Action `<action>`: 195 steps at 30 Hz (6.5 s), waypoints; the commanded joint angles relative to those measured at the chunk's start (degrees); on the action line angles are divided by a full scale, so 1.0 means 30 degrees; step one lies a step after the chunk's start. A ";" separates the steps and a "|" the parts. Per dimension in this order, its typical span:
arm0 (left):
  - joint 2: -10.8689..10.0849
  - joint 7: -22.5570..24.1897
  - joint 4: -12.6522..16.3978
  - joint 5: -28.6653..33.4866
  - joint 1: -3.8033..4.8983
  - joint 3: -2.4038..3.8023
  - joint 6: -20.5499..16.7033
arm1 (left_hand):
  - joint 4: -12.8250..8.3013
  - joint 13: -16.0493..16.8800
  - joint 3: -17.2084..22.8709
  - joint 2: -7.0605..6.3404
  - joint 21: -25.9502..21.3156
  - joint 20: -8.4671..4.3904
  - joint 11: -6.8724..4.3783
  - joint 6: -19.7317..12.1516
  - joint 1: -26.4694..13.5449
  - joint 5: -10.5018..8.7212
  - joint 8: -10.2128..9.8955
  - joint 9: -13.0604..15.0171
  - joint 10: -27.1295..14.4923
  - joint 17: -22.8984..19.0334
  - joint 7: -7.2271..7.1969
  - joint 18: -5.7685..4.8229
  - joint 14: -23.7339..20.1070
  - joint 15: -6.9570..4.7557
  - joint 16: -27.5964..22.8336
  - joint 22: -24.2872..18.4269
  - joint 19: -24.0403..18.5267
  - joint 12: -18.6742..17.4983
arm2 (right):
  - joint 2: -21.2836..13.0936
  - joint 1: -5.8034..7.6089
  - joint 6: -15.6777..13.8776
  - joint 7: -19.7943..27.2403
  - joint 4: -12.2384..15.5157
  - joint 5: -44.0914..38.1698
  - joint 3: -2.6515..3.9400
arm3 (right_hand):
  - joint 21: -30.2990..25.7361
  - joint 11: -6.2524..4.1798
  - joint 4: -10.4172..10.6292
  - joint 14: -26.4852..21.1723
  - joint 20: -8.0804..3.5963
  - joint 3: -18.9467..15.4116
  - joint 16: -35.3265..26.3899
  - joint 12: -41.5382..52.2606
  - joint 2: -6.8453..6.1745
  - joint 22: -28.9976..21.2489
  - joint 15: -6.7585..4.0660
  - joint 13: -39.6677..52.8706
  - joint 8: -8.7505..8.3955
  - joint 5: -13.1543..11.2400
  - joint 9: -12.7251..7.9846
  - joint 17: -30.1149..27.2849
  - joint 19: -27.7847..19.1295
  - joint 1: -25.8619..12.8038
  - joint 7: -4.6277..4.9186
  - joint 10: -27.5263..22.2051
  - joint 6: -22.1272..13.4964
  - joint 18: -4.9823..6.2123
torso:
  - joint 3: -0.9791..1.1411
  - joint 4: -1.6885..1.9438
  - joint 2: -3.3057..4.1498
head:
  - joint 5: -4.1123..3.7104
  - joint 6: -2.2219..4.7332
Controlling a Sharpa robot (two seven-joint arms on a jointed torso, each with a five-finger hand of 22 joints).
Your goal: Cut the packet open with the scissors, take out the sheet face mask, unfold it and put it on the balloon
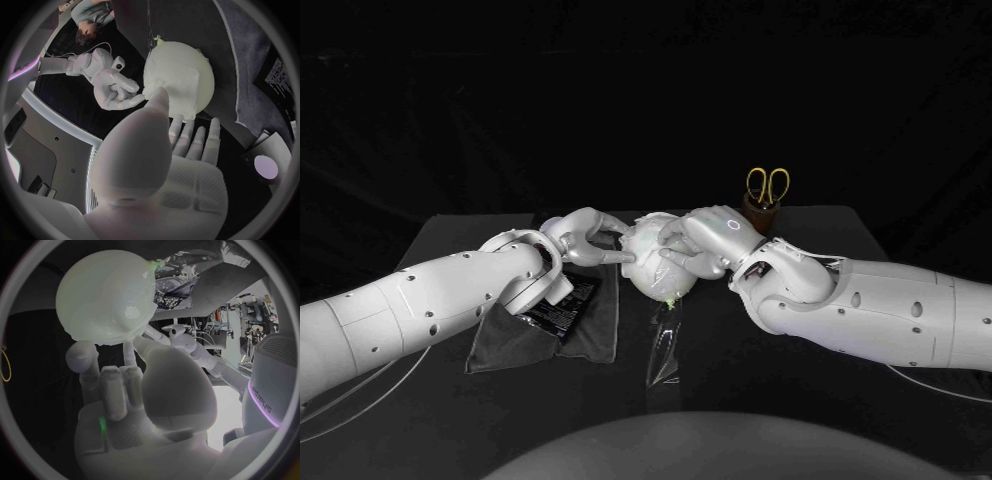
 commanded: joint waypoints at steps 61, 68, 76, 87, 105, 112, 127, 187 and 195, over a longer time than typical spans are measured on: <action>0.0094 -0.0023 0.0035 0.0274 0.0091 -0.0017 0.0420 | 0.0029 -0.0044 -0.0084 0.0272 -0.0010 0.0033 0.0035 -0.0305 -0.0001 0.0029 -0.0166 -0.0023 -0.0308 -0.0010 0.0676 -0.0211 -0.0043 0.0014 -0.0120 -0.0044 -0.0036 -0.0112 | 0.0999 0.0009 -0.1332 -0.0049 -0.0159 -0.1321 0.0035 | 0.0581 -0.0436 -0.0162 0.1994 -0.0376 0.1593 0.0068 0.0372 0.1311 0.1942 -0.0300 0.4820 0.1760 -0.0037 0.0652 0.5016 0.0408 0.1159 -0.0670 0.1775 0.1283 -0.0013 | 0.0011 -0.0015 0.0000 | 0.0084 0.0001; 0.0090 -0.0011 0.0027 0.0276 0.0091 -0.0022 0.0431 | 0.0029 -0.0044 -0.0084 0.0272 -0.0010 0.0033 0.0035 -0.0305 -0.0001 0.0029 -0.0166 -0.0023 -0.0308 -0.0010 0.0676 -0.0211 -0.0043 0.0014 -0.0120 -0.0044 -0.0036 -0.0112 | 0.0972 0.0237 -0.1686 0.0082 -0.0042 -0.1191 0.0094 | 0.0887 -0.0491 -0.0216 0.1994 -0.0419 0.1671 0.0068 0.0438 0.1251 0.2038 -0.0350 0.4885 0.1912 -0.0035 0.0736 0.5016 0.0557 0.1160 -0.0723 0.1834 0.1281 -0.0065 | -0.0003 0.0002 -0.0003 | 0.0048 0.0001; 0.0088 -0.0002 0.0026 0.0277 0.0091 -0.0024 0.0456 | 0.0029 -0.0044 -0.0084 0.0272 -0.0010 0.0033 0.0035 -0.0305 -0.0001 0.0029 -0.0166 -0.0023 -0.0308 -0.0010 0.0676 -0.0211 -0.0043 0.0014 -0.0120 -0.0044 -0.0036 -0.0112 | 0.0993 0.0505 -0.1228 -0.0068 -0.0179 -0.0972 0.0128 | 0.0902 -0.0494 -0.0217 0.1994 -0.0423 0.1677 0.0068 0.0465 0.1248 0.2043 -0.0353 0.4911 0.1925 -0.0035 0.0743 0.5016 0.0566 0.1157 -0.0725 0.1858 0.1281 -0.0068 | -0.0009 0.0017 0.0010 | 0.0070 0.0001; 0.0056 -0.0012 0.0028 0.0277 0.0091 -0.0025 0.0474 | 0.0024 -0.0045 -0.0065 0.0301 -0.0011 0.0031 0.0031 -0.0302 0.0015 0.0027 -0.0169 -0.0022 -0.0330 -0.0010 0.0674 -0.0210 -0.0045 0.0023 -0.0132 -0.0054 -0.0051 -0.0113 | 0.0804 0.0614 -0.0647 -0.0040 -0.0045 -0.0733 0.0138 | 0.0879 -0.0499 -0.0217 0.1994 -0.0429 0.1688 0.0068 0.0467 0.1246 0.2040 -0.0360 0.4914 0.1946 -0.0035 0.0755 0.5016 0.0561 0.1149 -0.0728 0.1860 0.1280 -0.0064 | 0.0004 -0.0012 -0.0014 | 0.0132 0.0001; 0.0050 -0.0045 0.0010 0.0277 0.0091 -0.0029 0.0519 | 0.0024 -0.0045 -0.0065 0.0301 -0.0011 0.0031 0.0031 -0.0302 0.0015 0.0027 -0.0169 -0.0022 -0.0330 -0.0010 0.0674 -0.0210 -0.0045 0.0023 -0.0132 -0.0054 -0.0051 -0.0113 | 0.0031 0.0673 -0.0300 0.0142 0.0635 -0.0596 0.0136 | 0.0867 -0.0506 -0.0213 0.1994 -0.0442 0.1701 0.0068 0.0467 0.1217 0.2043 -0.0371 0.4914 0.1986 -0.0036 0.0778 0.5016 0.0564 0.1121 -0.0734 0.1860 0.1257 -0.0063 | 0.0012 -0.0024 -0.0016 | 0.0120 0.0001; 0.0070 -0.0046 -0.0001 0.0277 0.0091 -0.0035 0.0524 | 0.0024 -0.0045 -0.0065 0.0301 -0.0011 0.0031 0.0031 -0.0302 0.0015 0.0027 -0.0169 -0.0022 -0.0330 -0.0010 0.0674 -0.0210 -0.0045 0.0023 -0.0132 -0.0054 -0.0051 -0.0113 | 0.0142 0.0712 -0.0495 0.0121 0.0591 -0.0587 0.0141 | 0.0867 -0.0506 -0.0213 0.1994 -0.0442 0.1701 0.0068 0.0467 0.1217 0.2043 -0.0371 0.4914 0.1986 -0.0036 0.0778 0.5016 0.0564 0.1121 -0.0734 0.1860 0.1257 -0.0063 | 0.0004 -0.0005 -0.0002 | 0.0077 0.0001; 0.0135 -0.0054 0.0036 0.0277 0.0091 -0.0039 0.0544 | 0.0020 -0.0043 -0.0056 0.0311 -0.0015 0.0027 0.0019 -0.0332 0.0029 0.0027 -0.0183 -0.0029 -0.0353 -0.0012 0.0662 -0.0207 -0.0058 0.0032 -0.0162 -0.0074 -0.0069 -0.0109 | 0.1763 0.0846 -0.0007 -0.0042 -0.1274 -0.0470 0.0151 | 0.0728 -0.0511 -0.0209 0.1994 -0.0450 0.1710 0.0068 0.0403 0.1198 0.2012 -0.0377 0.4850 0.2012 -0.0036 0.0794 0.5016 0.0513 0.1102 -0.0739 0.1804 0.1238 -0.0040 | -0.0017 0.0031 0.0006 | 0.0098 0.0001; 0.0054 -0.0082 0.0089 0.0306 0.0102 -0.0049 0.0561 | 0.0017 -0.0042 -0.0055 0.0311 -0.0017 0.0024 -0.0004 -0.0351 0.0039 0.0027 -0.0191 -0.0033 -0.0388 -0.0013 0.0643 -0.0203 -0.0067 0.0032 -0.0198 -0.0096 -0.0073 -0.0104 | -0.1410 0.0935 0.0903 -0.0362 0.1555 0.0232 0.0136 | 0.0581 -0.0511 -0.0254 0.1994 -0.0485 0.1853 0.0068 0.0373 0.1114 0.2012 -0.0389 0.4823 0.2210 -0.0037 0.0917 0.5016 0.0461 0.1049 -0.0732 0.1779 0.1036 -0.0033 | -0.0014 -0.0011 -0.0011 | 0.0480 0.0001; 0.0038 -0.0087 0.0073 0.0306 0.0102 -0.0052 0.0550 | 0.0017 -0.0042 -0.0055 0.0311 -0.0017 0.0024 -0.0004 -0.0351 0.0039 0.0027 -0.0191 -0.0033 -0.0388 -0.0013 0.0643 -0.0203 -0.0067 0.0032 -0.0198 -0.0096 -0.0073 -0.0104 | -0.2313 0.0935 0.1368 -0.0222 0.2155 0.0280 0.0125 | 0.0671 -0.0517 -0.0217 0.1994 -0.0487 0.1849 0.0068 0.0397 0.1093 0.2040 -0.0390 0.4847 0.2261 -0.0038 0.0943 0.5016 0.0499 0.0998 -0.0746 0.1800 0.1041 -0.0052 | -0.0002 -0.0005 -0.0005 | 0.0414 0.0001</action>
